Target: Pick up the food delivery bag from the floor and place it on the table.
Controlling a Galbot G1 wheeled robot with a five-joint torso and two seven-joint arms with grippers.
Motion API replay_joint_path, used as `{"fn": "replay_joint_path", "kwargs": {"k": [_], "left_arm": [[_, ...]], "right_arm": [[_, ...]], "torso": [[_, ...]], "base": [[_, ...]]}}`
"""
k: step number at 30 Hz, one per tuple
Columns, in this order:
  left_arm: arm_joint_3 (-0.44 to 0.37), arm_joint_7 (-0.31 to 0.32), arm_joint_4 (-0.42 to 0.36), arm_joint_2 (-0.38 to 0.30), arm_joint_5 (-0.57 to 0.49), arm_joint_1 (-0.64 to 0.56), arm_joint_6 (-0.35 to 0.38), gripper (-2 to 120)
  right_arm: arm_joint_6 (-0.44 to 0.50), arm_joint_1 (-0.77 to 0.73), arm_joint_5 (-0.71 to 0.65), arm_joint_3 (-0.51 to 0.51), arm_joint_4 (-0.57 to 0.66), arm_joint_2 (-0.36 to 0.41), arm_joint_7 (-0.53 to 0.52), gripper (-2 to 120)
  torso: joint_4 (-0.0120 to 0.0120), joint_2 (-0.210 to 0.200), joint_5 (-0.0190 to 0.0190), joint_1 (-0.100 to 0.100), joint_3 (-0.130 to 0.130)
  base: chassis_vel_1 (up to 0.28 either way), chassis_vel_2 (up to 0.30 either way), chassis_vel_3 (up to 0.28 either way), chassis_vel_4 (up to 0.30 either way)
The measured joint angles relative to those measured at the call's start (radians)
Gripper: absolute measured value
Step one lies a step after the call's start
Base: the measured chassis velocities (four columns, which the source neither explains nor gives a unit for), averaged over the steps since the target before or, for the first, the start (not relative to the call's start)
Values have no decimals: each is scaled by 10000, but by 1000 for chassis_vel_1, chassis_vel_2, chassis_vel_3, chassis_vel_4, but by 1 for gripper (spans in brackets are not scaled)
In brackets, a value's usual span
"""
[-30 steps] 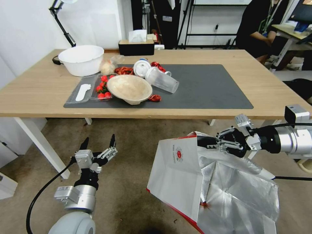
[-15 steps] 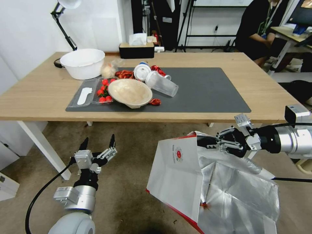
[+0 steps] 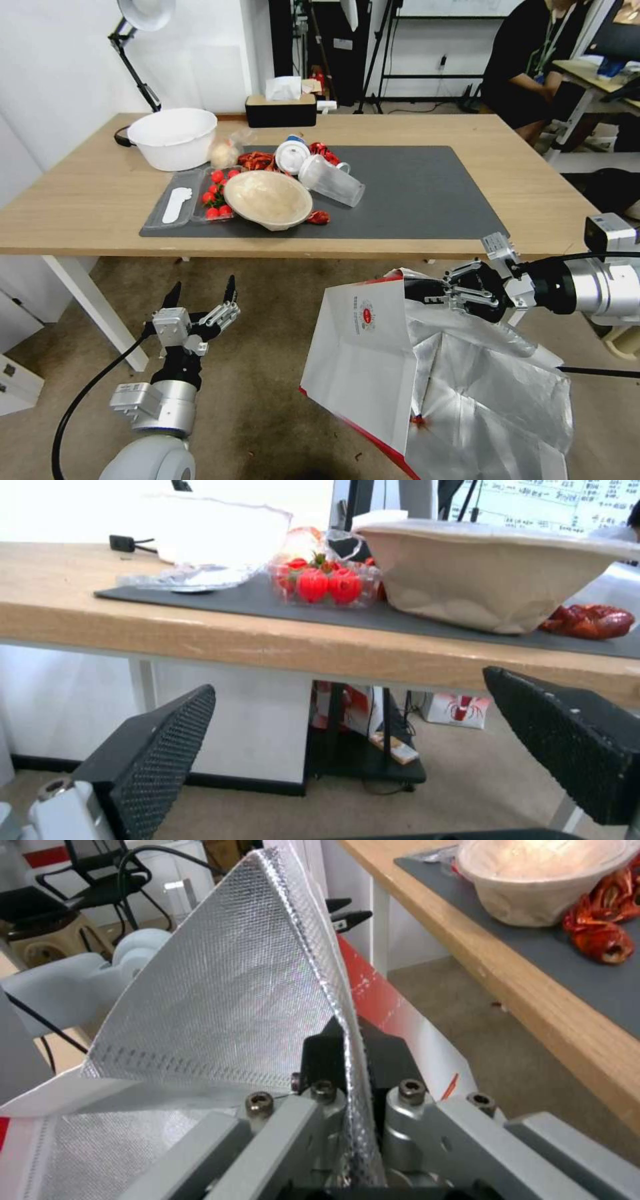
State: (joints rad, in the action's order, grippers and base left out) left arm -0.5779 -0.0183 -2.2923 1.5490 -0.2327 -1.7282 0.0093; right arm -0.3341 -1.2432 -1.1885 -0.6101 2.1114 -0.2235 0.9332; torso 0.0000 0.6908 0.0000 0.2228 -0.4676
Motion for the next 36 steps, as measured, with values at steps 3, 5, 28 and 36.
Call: {"fn": "replay_joint_path", "kwargs": {"k": [3,5,28,36], "left_arm": [[1,0,6,2,0,5,0,100],[2,0,14,3,0,11,0,100],[10,-3,23,3,-11,32,4,100],[10,-3,5,9,-11,24,3,100]], "right_arm": [[0,0,0,0,-9,-1,-2,0],[0,1,-1,0,-18,-2,-4,0],[27,-14,3,-1,-51,11,10,0],[32,-16,3,-7,-43,14,10,0]], "torso": [[-1,95,0,38,-57],[0,187,0,76,-111],[0,1511,0,637,-874],[0,1647,0,694,-952]], "base": [[0,0,0,0],[0,0,0,0],[0,0,0,0],[0,0,0,0]]}}
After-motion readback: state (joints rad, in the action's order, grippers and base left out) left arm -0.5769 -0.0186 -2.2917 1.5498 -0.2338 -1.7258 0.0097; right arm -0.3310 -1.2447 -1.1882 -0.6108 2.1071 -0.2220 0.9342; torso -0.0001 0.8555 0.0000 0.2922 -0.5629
